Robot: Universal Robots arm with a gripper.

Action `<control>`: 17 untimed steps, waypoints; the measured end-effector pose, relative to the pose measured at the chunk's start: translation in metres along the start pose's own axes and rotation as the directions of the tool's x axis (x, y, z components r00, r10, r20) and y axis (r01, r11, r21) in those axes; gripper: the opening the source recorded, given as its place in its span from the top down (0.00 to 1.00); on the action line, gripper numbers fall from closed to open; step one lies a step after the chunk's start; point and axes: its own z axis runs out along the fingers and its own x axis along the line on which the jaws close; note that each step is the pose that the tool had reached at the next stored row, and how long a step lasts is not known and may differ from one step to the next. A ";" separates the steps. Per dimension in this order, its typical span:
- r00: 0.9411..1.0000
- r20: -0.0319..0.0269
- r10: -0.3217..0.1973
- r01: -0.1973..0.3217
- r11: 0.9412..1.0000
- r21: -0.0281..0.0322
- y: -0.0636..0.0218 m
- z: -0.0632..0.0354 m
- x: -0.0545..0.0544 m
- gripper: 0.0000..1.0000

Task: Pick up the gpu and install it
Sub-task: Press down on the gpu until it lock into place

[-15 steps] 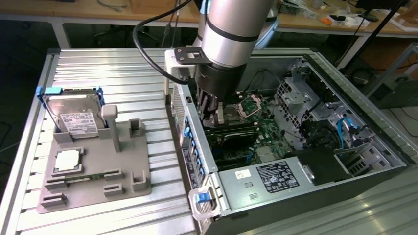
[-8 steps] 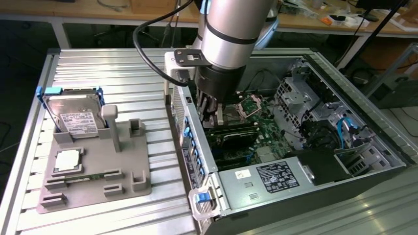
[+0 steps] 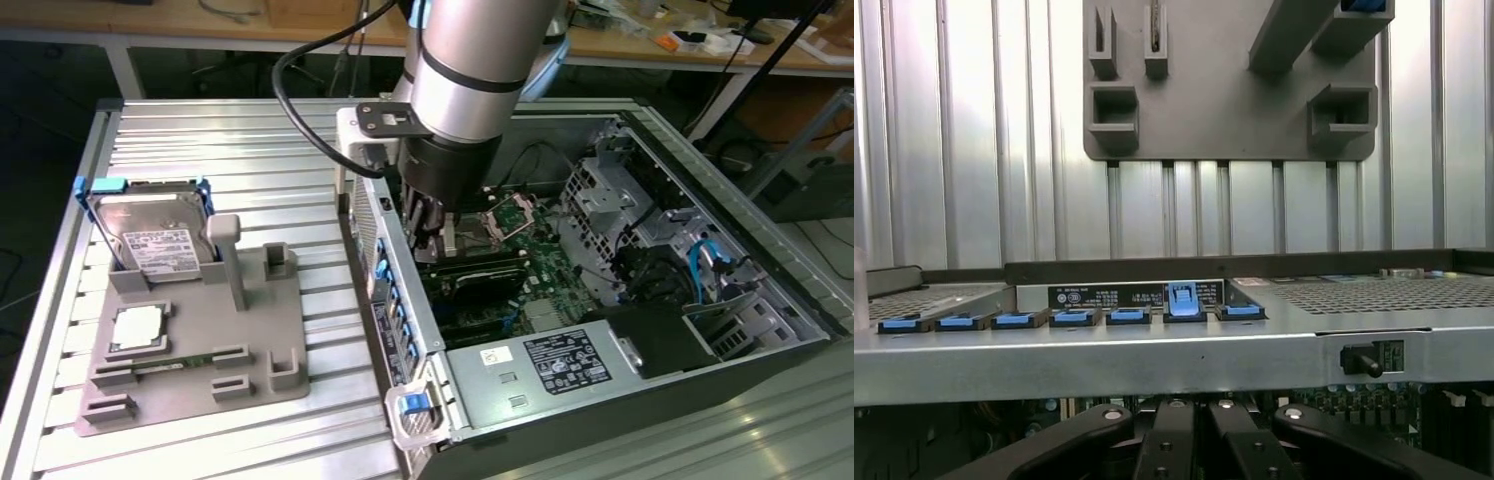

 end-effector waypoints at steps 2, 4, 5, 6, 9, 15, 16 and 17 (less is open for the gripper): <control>1.000 0.000 0.000 0.000 1.000 0.000 -0.0008 0.0000 0.000 0.89; 1.000 0.000 0.000 0.000 1.000 0.000 -0.0009 0.0002 0.000 0.89; 1.000 0.000 0.000 0.000 1.000 0.000 -0.0010 0.0006 0.000 0.89; 1.000 0.000 0.000 0.000 1.000 0.000 -0.0012 0.0008 0.000 0.89; 1.000 0.001 0.000 0.000 1.000 0.001 -0.0026 0.0027 0.000 0.89; 1.000 0.000 0.000 0.000 1.000 0.000 -0.0110 0.0037 0.000 0.89; 1.000 0.000 0.000 0.000 1.000 0.000 -0.0132 0.0040 0.000 0.89; 1.000 0.000 0.000 0.000 1.000 0.000 -0.0155 0.0043 0.000 0.89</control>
